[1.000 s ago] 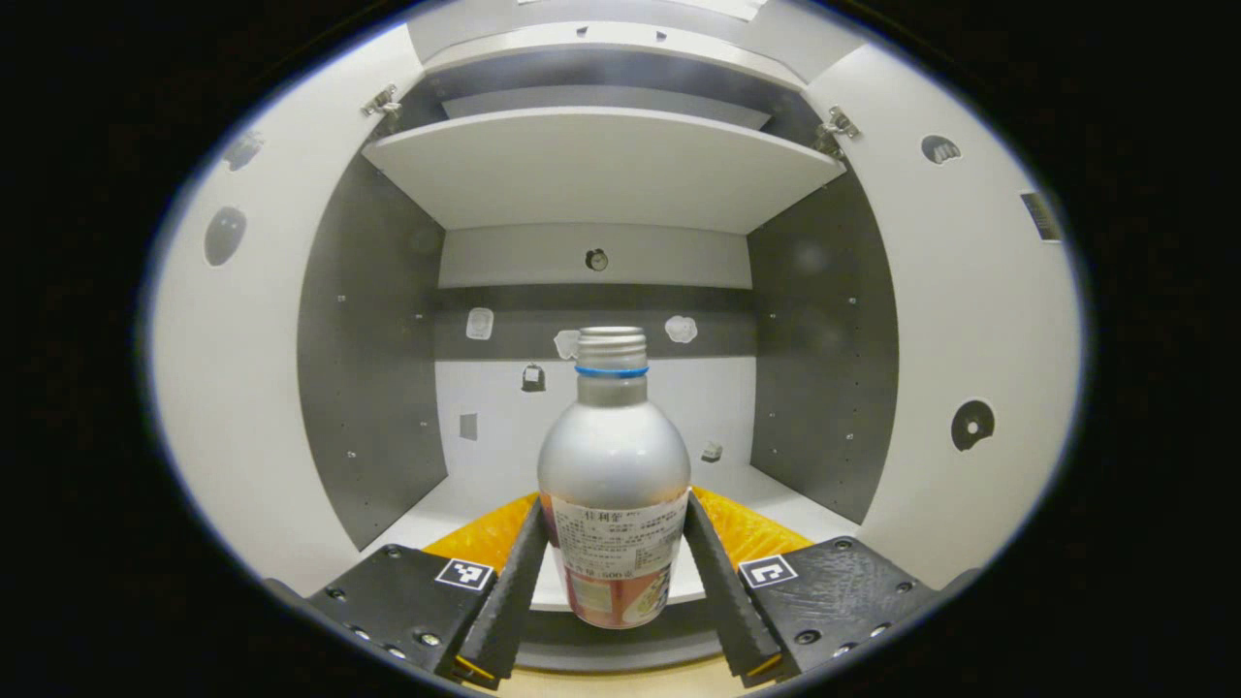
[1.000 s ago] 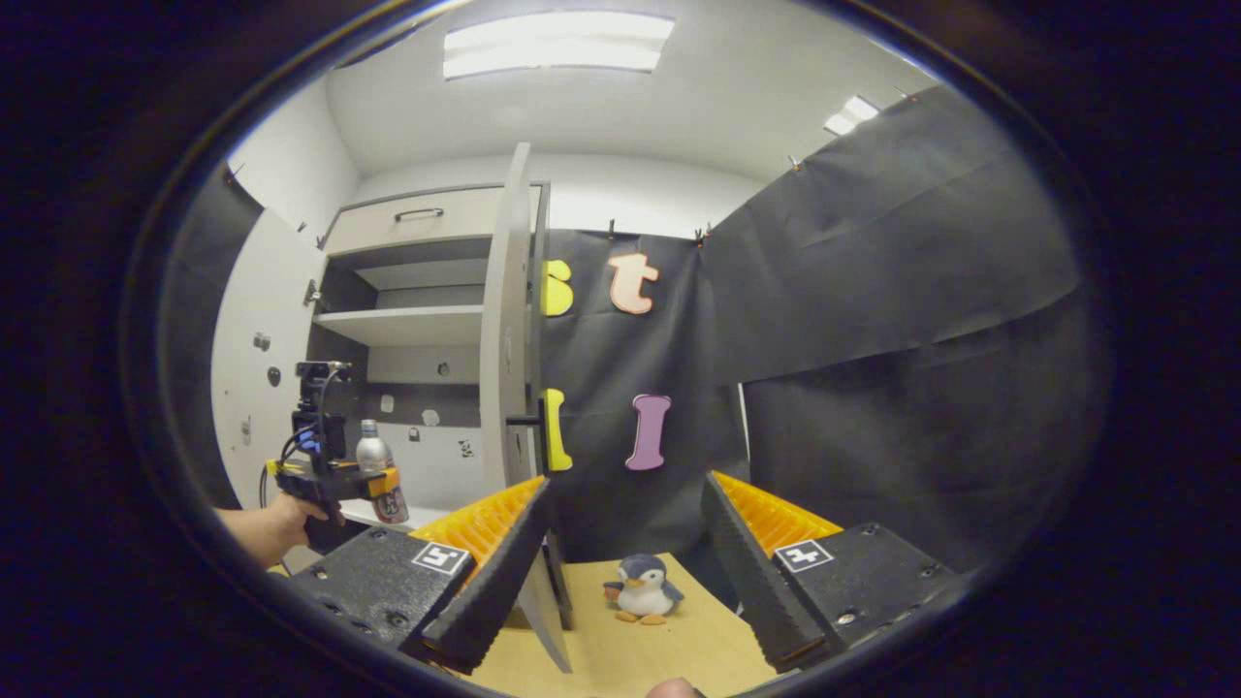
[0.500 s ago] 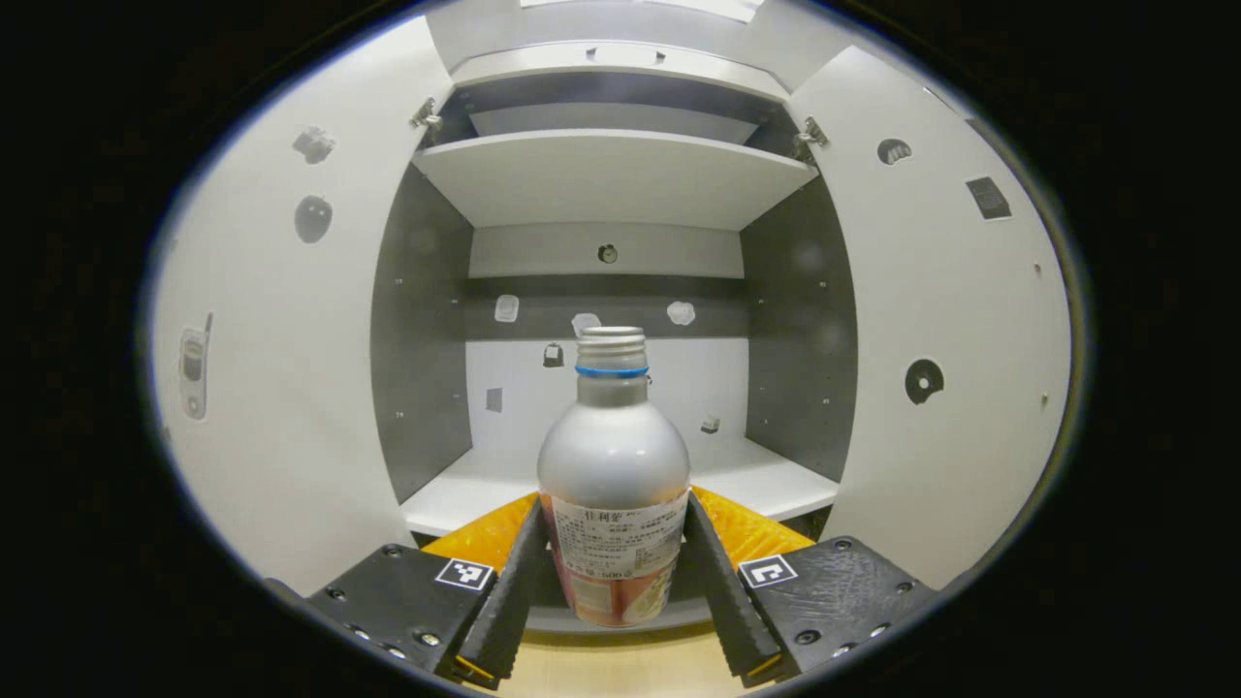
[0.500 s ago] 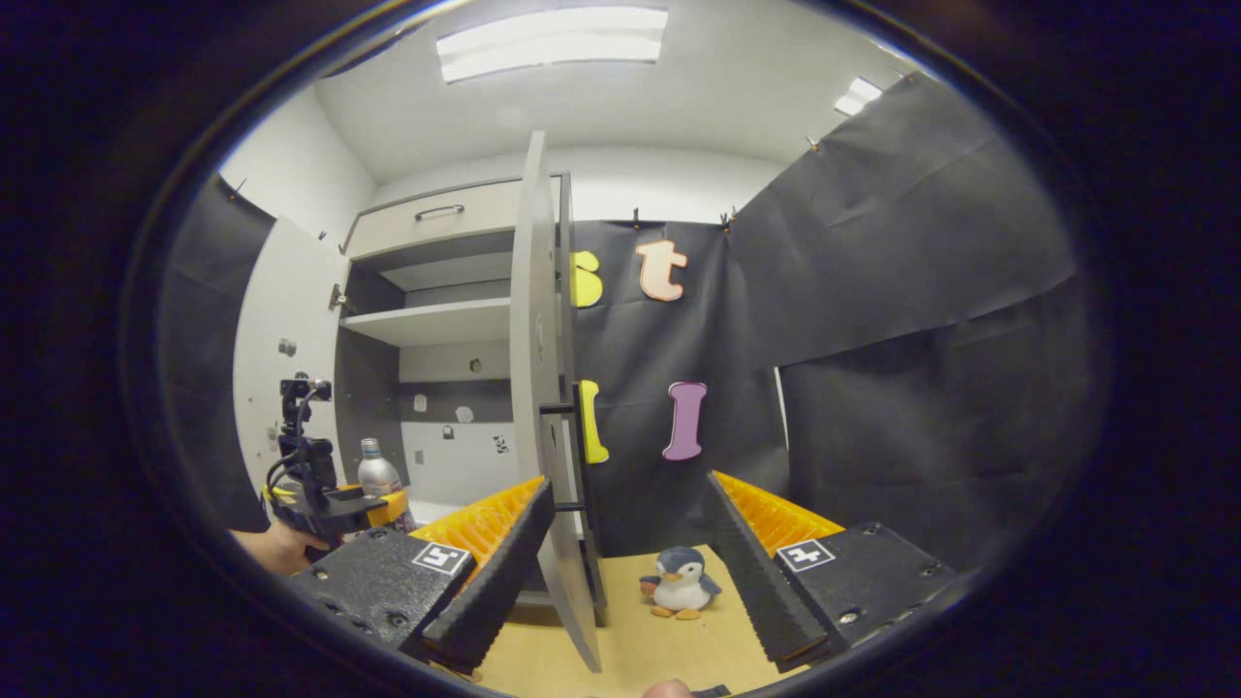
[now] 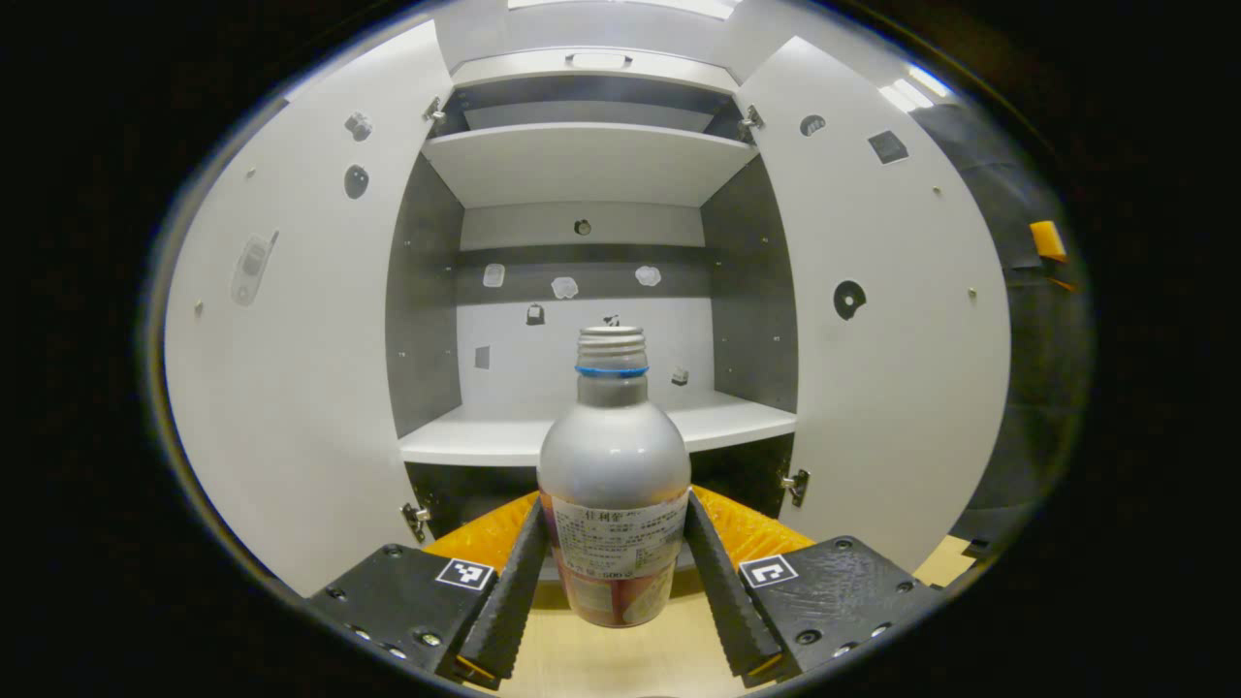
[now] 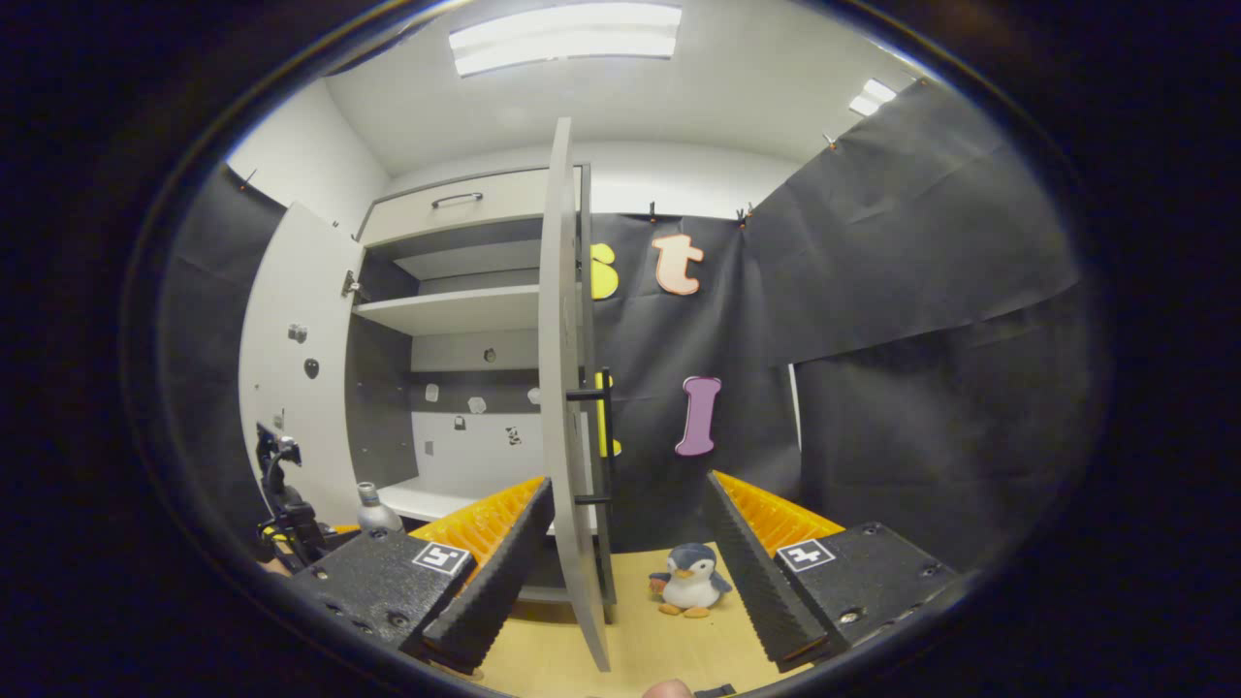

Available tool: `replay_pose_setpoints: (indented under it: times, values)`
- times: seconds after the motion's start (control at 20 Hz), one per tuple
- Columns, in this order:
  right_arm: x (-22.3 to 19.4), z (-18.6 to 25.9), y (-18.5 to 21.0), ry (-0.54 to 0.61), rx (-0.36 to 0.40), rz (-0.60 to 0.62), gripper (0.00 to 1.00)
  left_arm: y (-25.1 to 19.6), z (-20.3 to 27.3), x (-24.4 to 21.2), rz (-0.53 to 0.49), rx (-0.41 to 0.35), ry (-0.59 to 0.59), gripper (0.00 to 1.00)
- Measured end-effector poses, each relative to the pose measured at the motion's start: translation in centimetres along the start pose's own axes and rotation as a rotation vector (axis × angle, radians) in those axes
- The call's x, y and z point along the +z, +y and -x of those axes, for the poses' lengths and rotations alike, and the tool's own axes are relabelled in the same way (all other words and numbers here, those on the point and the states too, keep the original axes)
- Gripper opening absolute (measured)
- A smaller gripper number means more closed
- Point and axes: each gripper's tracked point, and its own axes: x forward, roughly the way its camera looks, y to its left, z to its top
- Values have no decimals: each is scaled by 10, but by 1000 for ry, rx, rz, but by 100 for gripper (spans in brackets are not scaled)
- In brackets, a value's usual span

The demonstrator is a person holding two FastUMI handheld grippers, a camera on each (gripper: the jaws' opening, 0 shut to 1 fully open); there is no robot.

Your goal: Grasp the bottle in the cabinet with the left hand and place it on the coaster, then close the right door with the right hand and the left door with the left hand.

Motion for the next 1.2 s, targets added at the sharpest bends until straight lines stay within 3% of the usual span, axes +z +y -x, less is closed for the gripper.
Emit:
replay_pose_setpoints:
  times: [0.05, 0.15, 0.2, 0.3, 0.5, 0.55, 0.6, 0.65, 1.0, 1.2]
  values:
    - [-1, -1, 1, -1, -1, 2, 100, -4, 5, -10, 1, -11, 16, 81]
    - [-3, -2, 4, 2, 2, -5, 100, -9, 12, -29, -13, -21, 54, 77]
    - [-3, -3, 4, 3, 2, -10, 99, -10, 14, -39, -21, -22, 73, 81]
    - [-5, -5, 5, 5, -3, -12, 100, -16, 21, -57, -23, -41, 102, 77]
    - [-10, -7, 5, 20, -9, 5, 100, -25, 29, -90, -76, -56, 153, 81]
    - [-12, -7, 5, 25, -9, 9, 100, -28, 31, -98, -88, -61, 161, 73]
    - [-13, -7, 5, 30, -11, 13, 100, -31, 33, -108, -95, -68, 180, 73]
    - [-15, -8, 4, 36, -12, 14, 100, -32, 35, -117, -97, -71, 194, 77]
    - [-25, -6, 4, 58, -23, 21, 100, -36, 49, -177, -64, -85, 336, 81]
    - [-29, -4, 1, 72, -31, 29, 100, -27, 49, -195, -19, -57, 374, 78]
